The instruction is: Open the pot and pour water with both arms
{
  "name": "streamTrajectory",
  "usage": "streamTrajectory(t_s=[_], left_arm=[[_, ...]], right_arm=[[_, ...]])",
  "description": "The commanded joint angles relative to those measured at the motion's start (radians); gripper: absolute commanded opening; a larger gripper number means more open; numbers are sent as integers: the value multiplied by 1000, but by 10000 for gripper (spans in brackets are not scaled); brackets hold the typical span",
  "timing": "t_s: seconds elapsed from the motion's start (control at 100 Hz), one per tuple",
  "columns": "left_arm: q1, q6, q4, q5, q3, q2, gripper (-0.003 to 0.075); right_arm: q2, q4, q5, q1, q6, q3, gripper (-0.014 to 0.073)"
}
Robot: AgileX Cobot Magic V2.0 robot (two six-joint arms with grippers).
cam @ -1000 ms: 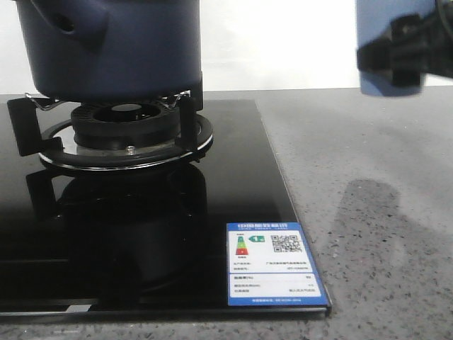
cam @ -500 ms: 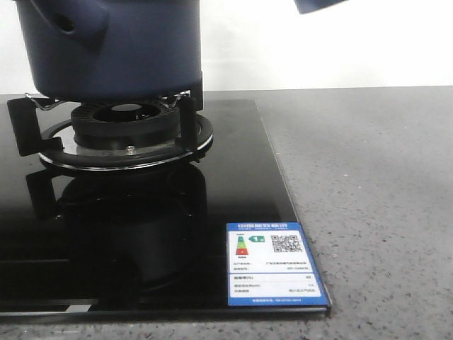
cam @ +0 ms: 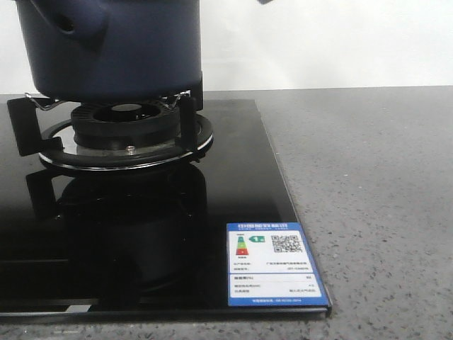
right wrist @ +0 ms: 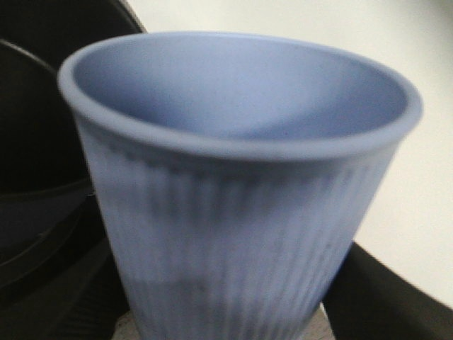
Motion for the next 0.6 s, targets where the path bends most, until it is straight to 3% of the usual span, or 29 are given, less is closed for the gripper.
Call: streamTrajectory(t_s=[0.0,0.59], left_arm=[[3,-3,8,-94,-38,-11,353],[3,-3,8,-94,-38,-11,353]], right_arm=[[-16,-93,-33,17,-1,-70,358],[84,-595,93,119,-1,-130,358]])
